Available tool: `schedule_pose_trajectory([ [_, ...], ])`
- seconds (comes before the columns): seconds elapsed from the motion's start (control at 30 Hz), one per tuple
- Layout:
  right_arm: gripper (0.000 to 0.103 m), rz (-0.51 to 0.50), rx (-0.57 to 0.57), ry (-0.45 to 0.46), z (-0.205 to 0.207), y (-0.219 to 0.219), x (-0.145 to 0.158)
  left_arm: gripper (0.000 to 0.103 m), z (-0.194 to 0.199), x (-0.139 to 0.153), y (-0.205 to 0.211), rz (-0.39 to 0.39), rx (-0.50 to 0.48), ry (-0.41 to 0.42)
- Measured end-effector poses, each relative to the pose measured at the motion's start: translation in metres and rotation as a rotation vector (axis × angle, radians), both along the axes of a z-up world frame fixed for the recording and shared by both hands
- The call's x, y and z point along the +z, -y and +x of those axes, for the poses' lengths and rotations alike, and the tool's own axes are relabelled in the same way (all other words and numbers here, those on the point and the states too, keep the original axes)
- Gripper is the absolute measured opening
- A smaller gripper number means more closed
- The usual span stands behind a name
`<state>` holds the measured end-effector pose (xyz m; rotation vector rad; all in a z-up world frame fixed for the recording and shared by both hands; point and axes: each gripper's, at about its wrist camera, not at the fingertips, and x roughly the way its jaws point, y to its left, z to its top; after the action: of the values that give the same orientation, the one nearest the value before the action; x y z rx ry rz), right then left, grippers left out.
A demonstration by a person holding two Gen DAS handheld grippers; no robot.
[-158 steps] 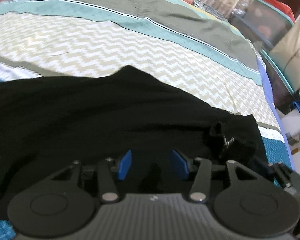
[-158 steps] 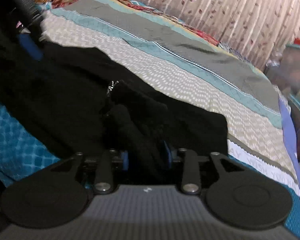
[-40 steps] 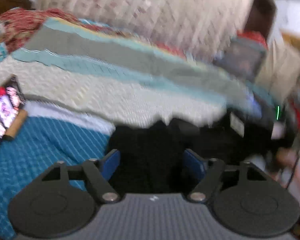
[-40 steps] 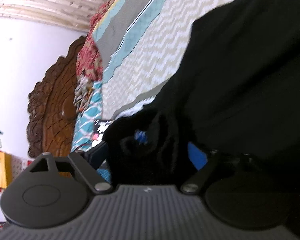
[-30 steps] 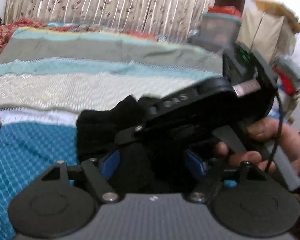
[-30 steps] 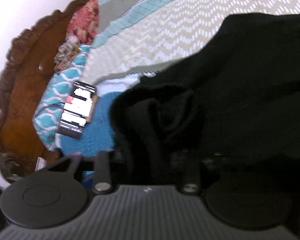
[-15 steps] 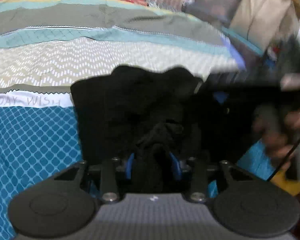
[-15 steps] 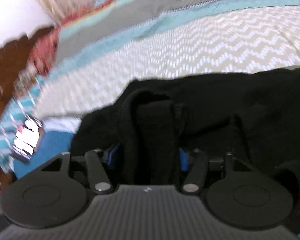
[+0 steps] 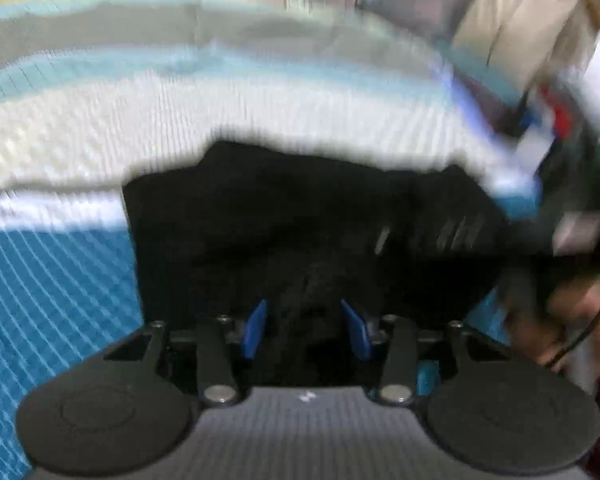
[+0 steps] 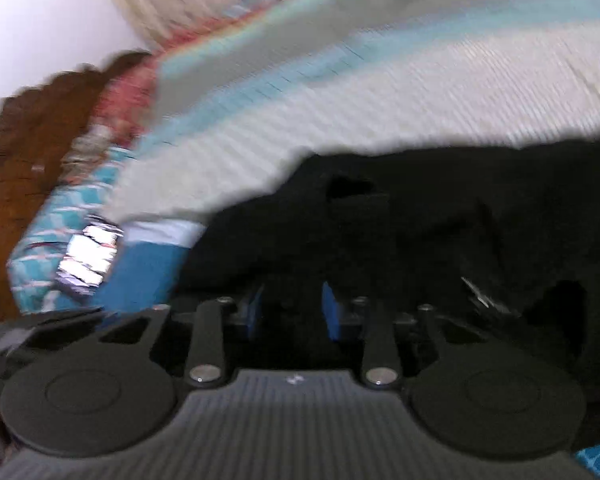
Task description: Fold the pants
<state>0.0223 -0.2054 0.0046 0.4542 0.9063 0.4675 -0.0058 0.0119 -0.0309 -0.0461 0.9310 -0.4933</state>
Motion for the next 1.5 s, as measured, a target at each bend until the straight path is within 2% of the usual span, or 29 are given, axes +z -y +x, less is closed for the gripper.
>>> schedule_pose_trajectory([
  [0.07,0.021,0.082,-0.002,-0.027,0.0,0.014,0.007,0.042,-0.006,0.0,0.008,0.056,-0.018,0.038],
  [0.13,0.034,0.087,-0.023,0.039,-0.009,0.028,0.025,0.043,-0.01,0.013,0.008,0.056,-0.035,0.052],
  [0.17,0.05,0.083,-0.057,0.088,-0.015,0.041,0.034,0.045,-0.01,0.021,0.007,0.038,-0.039,0.061],
  [0.2,0.057,0.091,-0.106,0.138,-0.023,0.058,0.043,0.048,-0.01,0.031,0.004,0.009,-0.041,0.078],
  [0.27,0.063,0.104,-0.229,0.202,-0.036,0.099,0.051,0.054,-0.005,0.05,0.001,-0.046,-0.037,0.117],
  [0.33,0.072,0.069,-0.373,0.236,-0.051,0.138,0.05,0.055,0.003,0.065,0.004,-0.087,-0.032,0.142],
  [0.4,0.076,0.03,-0.5,0.222,-0.064,0.173,0.041,0.057,0.016,0.078,0.011,-0.144,-0.029,0.141],
  [0.47,0.078,0.041,-0.579,0.169,-0.071,0.198,0.026,0.059,0.027,0.088,0.024,-0.193,-0.042,0.121],
  [0.53,0.078,0.065,-0.611,0.126,-0.073,0.207,0.009,0.063,0.042,0.094,0.044,-0.202,-0.056,0.095],
  [0.67,0.077,0.101,-0.573,0.079,-0.069,0.198,-0.009,0.064,0.066,0.098,0.098,-0.169,-0.112,0.047],
  [0.73,0.06,0.087,-0.531,0.065,-0.071,0.193,-0.009,0.064,0.075,0.098,0.124,-0.153,-0.137,0.023],
  [0.77,0.041,0.055,-0.513,0.059,-0.07,0.188,-0.006,0.065,0.079,0.096,0.136,-0.145,-0.146,0.01],
  [0.8,0.032,0.022,-0.501,0.069,-0.072,0.184,0.004,0.067,0.082,0.096,0.151,-0.133,-0.157,-0.007],
  [0.9,0.025,-0.067,-0.43,0.181,-0.078,0.16,0.036,0.074,0.085,0.096,0.187,-0.079,-0.198,-0.018],
  [1.0,0.024,-0.237,-0.324,0.311,-0.084,0.119,0.062,0.082,0.084,0.103,0.22,-0.031,-0.252,-0.009],
  [1.07,0.024,-0.342,-0.267,0.38,-0.088,0.098,0.067,0.095,0.083,0.107,0.236,0.003,-0.281,-0.007],
  [1.17,0.024,-0.425,-0.206,0.447,-0.099,0.081,0.069,0.097,0.084,0.102,0.255,0.101,-0.293,-0.001],
  [1.23,0.024,-0.447,-0.17,0.469,-0.106,0.077,0.07,0.083,0.086,0.095,0.262,0.132,-0.301,-0.022],
  [1.27,0.024,-0.459,-0.154,0.482,-0.107,0.073,0.072,0.049,0.085,0.092,0.263,0.159,-0.309,-0.028],
  [1.3,0.024,-0.462,-0.142,0.495,-0.109,0.071,0.073,0.029,0.085,0.09,0.263,0.19,-0.311,-0.03],
  [1.33,0.024,-0.456,-0.133,0.506,-0.11,0.067,0.076,0.027,0.084,0.089,0.261,0.198,-0.309,-0.027],
  [1.37,0.024,-0.443,-0.128,0.515,-0.113,0.065,0.077,0.023,0.083,0.092,0.253,0.173,-0.3,-0.017],
  [1.43,0.029,-0.413,-0.132,0.53,-0.114,0.069,0.079,0.022,0.082,0.1,0.237,0.131,-0.282,-0.012],
  [1.47,0.035,-0.392,-0.133,0.536,-0.114,0.072,0.079,0.022,0.082,0.105,0.226,0.107,-0.268,-0.016],
  [1.5,0.056,-0.383,-0.133,0.533,-0.112,0.073,0.078,0.022,0.083,0.109,0.214,0.078,-0.249,-0.027],
])
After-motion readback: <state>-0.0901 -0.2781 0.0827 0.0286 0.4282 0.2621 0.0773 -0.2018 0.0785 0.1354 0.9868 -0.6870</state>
